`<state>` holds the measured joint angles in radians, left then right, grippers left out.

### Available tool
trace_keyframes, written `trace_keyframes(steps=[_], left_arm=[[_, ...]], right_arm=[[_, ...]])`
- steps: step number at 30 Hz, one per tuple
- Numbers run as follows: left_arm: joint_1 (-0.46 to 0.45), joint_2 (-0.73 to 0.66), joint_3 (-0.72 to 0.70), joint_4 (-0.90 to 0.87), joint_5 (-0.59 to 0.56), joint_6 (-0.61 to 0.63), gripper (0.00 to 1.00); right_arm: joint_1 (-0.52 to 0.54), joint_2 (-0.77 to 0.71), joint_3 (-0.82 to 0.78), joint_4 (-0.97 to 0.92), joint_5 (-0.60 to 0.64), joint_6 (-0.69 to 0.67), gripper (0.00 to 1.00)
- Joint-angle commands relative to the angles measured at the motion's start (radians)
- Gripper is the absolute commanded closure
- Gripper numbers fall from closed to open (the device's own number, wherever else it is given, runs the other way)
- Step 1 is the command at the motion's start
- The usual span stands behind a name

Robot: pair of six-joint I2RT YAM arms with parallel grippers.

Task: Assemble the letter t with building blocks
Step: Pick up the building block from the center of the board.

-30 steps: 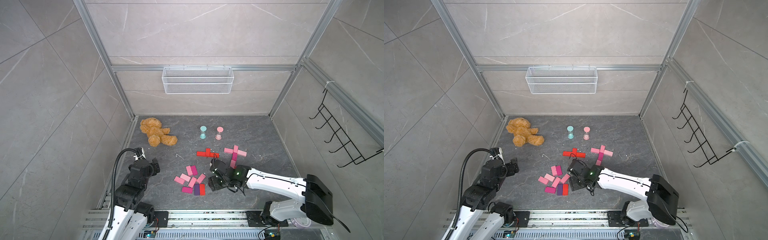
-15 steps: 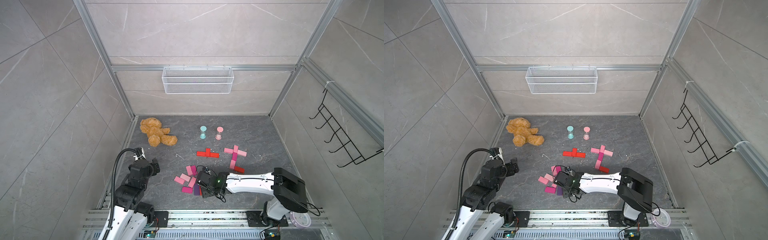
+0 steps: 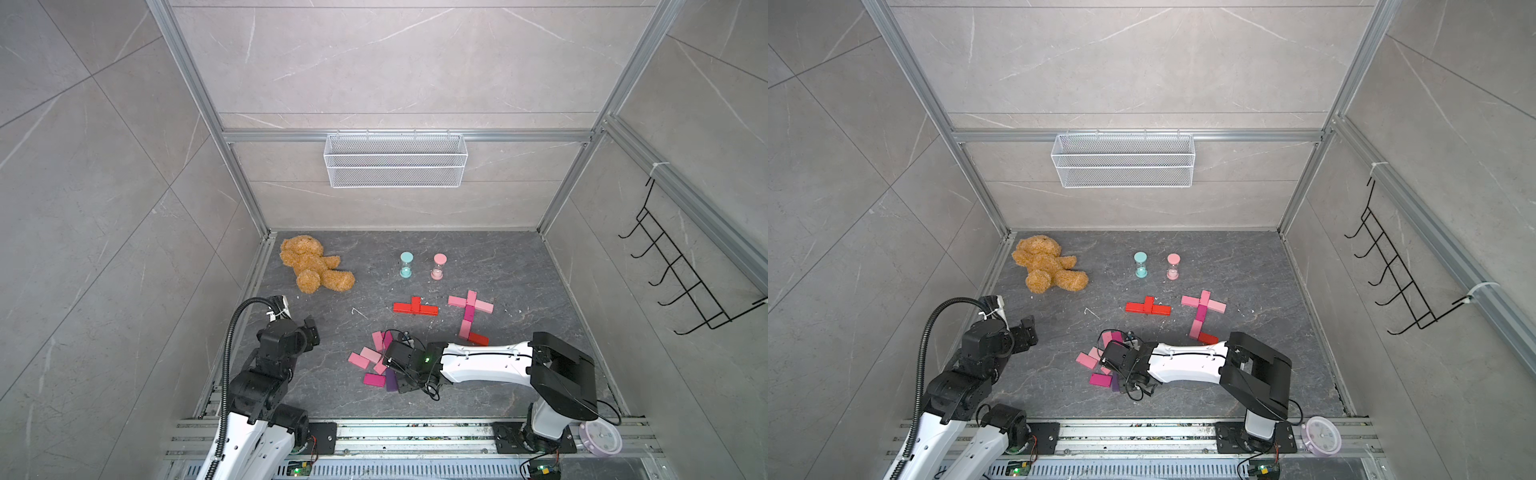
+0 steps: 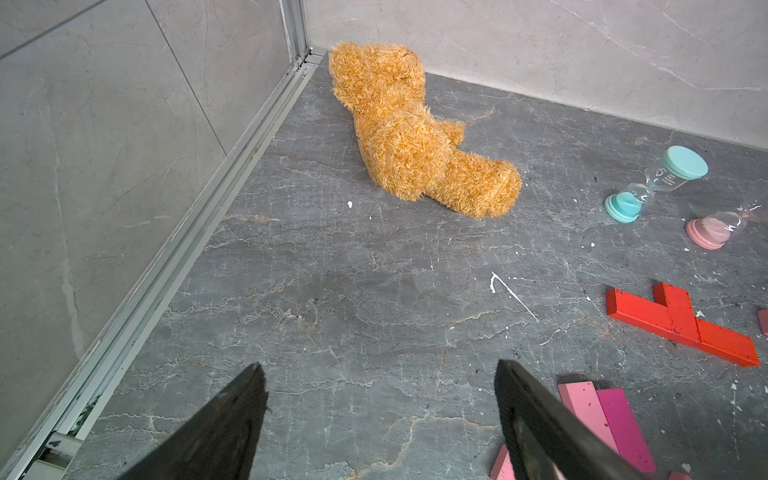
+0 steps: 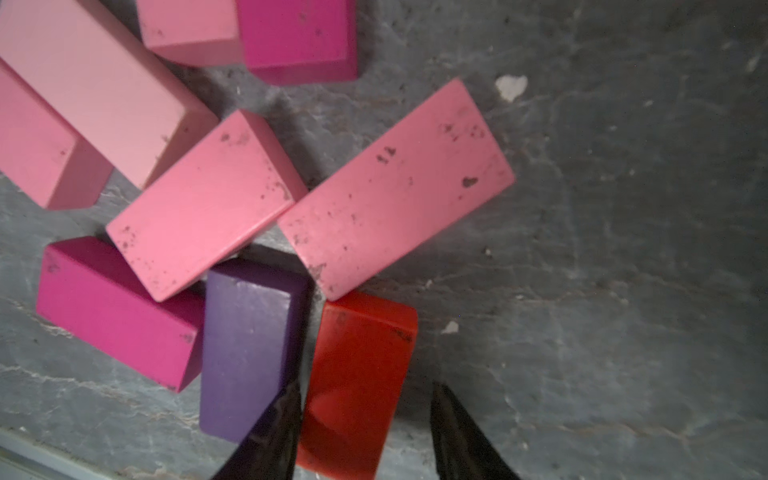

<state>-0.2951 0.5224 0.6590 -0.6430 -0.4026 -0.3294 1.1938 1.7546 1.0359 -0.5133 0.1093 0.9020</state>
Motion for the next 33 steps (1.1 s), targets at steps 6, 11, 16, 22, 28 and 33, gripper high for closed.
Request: trace_keyframes(steps=[6, 11, 16, 22, 28, 33], left_arm=[[-0.004, -0.007, 0.016, 0.019, -0.019, -0.003, 0.12], [-0.005, -0.007, 0.017, 0.019, -0.019, -0.003, 0.12], [-0.004, -0.007, 0.016, 0.017, -0.021, -0.002, 0.12], [-0.004, -0.007, 0.017, 0.016, -0.021, -0.009, 0.12], [-0.004, -0.008, 0.016, 0.021, -0.014, -0.010, 0.12], [-0.004, 0.002, 0.019, 0.022, -0.012, -0.008, 0.12]], right_arm=[[-0.005, 0.029, 0.018, -0.067, 0.034, 0.030, 0.54], [-0.017, 0.064, 0.017, -0.050, 0.029, 0.000, 0.65], [-0.026, 0.063, 0.012, -0.048, 0.021, -0.020, 0.83], [-0.064, -0.024, 0.015, -0.093, 0.041, -0.041, 0.92], [-0.187, -0.072, 0.060, -0.133, 0.017, -0.145, 1.00], [-0.286, -0.036, 0.129, -0.134, -0.001, -0.213, 1.00]])
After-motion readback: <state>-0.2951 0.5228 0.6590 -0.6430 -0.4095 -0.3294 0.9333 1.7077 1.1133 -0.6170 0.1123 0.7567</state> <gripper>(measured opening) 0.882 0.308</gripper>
